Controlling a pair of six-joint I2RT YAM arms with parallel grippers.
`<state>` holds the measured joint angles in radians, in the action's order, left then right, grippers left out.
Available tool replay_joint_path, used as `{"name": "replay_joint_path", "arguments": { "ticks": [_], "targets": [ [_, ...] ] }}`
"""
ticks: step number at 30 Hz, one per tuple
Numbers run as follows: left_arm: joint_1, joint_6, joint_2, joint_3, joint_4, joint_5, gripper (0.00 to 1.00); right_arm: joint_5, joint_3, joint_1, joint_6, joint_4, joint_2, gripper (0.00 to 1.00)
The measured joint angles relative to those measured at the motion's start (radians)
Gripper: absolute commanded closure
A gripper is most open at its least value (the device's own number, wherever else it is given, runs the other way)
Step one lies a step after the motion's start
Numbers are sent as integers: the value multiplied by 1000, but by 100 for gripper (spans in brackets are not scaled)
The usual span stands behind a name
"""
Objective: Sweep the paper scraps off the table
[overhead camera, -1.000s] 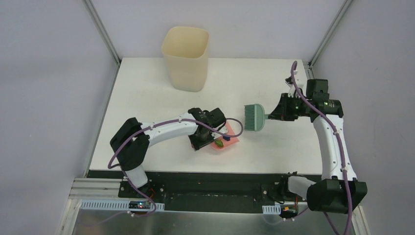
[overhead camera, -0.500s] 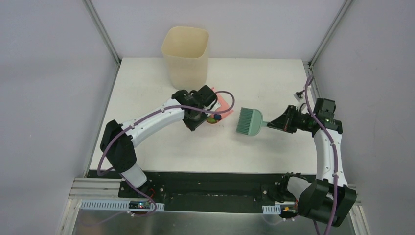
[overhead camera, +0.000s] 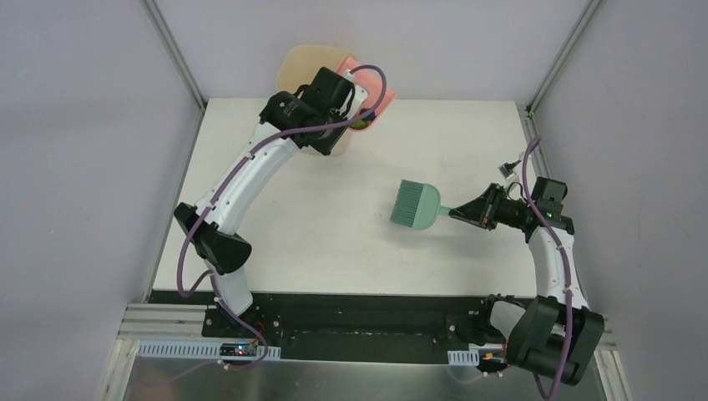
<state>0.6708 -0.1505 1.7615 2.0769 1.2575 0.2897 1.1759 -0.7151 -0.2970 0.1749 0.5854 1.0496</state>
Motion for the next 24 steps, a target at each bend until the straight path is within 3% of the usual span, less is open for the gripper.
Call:
{"name": "replay_joint_path", "arguments": {
  "ticks": [8, 24],
  "targets": [
    [-54, -37, 194, 264, 38, 33, 100, 19, 0, 0, -13, 3, 28, 100],
    [-222, -105, 311, 427, -23, 100, 100, 21, -1, -1, -50, 38, -21, 100]
  ]
}}
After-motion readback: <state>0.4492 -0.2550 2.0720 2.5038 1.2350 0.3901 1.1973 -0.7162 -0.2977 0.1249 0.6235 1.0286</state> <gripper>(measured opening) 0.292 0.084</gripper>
